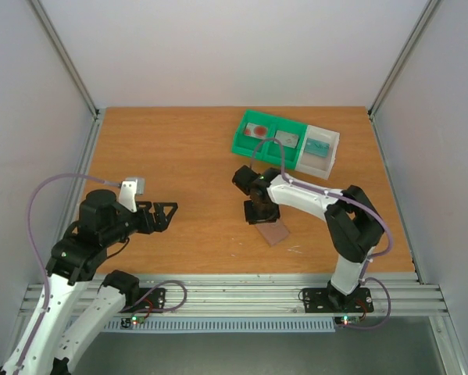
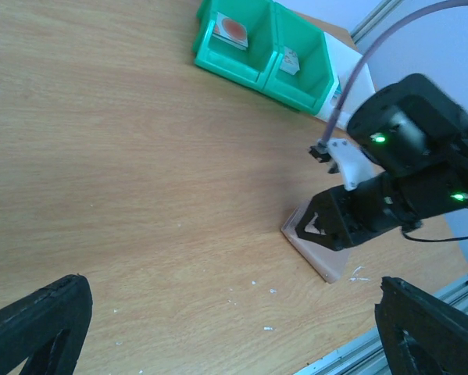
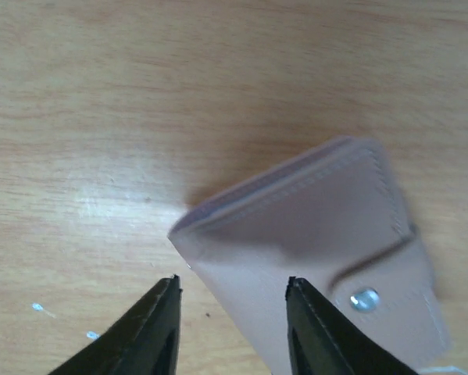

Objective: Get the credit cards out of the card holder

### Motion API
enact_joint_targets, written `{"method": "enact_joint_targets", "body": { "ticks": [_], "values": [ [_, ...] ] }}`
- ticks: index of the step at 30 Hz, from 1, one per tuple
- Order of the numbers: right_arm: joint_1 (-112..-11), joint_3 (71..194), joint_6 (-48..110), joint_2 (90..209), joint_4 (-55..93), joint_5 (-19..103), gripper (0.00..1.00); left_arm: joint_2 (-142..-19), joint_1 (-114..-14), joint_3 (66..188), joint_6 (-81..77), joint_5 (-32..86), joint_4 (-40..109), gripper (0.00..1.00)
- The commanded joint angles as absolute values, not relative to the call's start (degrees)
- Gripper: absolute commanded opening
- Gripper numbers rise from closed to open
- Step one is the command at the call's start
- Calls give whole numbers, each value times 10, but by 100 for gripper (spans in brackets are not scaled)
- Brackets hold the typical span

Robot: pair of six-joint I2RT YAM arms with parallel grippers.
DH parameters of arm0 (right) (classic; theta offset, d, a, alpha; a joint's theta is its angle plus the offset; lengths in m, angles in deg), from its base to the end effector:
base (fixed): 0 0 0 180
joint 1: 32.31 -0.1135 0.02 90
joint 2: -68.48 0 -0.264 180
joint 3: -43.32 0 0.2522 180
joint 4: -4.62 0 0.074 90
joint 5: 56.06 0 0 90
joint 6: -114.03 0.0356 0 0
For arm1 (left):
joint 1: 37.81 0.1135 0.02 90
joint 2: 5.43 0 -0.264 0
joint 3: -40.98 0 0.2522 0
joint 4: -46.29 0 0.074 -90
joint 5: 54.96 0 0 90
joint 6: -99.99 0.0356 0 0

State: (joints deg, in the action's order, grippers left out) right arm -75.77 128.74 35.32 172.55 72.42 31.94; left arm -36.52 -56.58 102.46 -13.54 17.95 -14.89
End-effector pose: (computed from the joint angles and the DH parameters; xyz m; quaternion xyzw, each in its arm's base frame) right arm 0.2403 0.2260 0.1796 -0.2764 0.9604 -0.0013 0.0355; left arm 0.0954 -0.0435 0.3221 0.0376 0.8621 -0.2968 0.4090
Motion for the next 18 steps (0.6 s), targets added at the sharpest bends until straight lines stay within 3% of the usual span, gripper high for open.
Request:
{"method": "enact_joint_targets", "body": {
  "ticks": [1,12,15,18],
  "values": [
    [-757,1253,322,1658,715,278,43,-384,-567,1021,-132,171,-139,99],
    [-699,1185,269,1617,673,306,78,-455,-567,1036,-183,93,-121,99],
    [-677,1173,258,1613,650,331,81,-481,-568,1033,-189,61,-107,90],
    [-662,1164,250,1615,632,376,81,-508,-571,1027,-199,39,-99,88]
  ]
}}
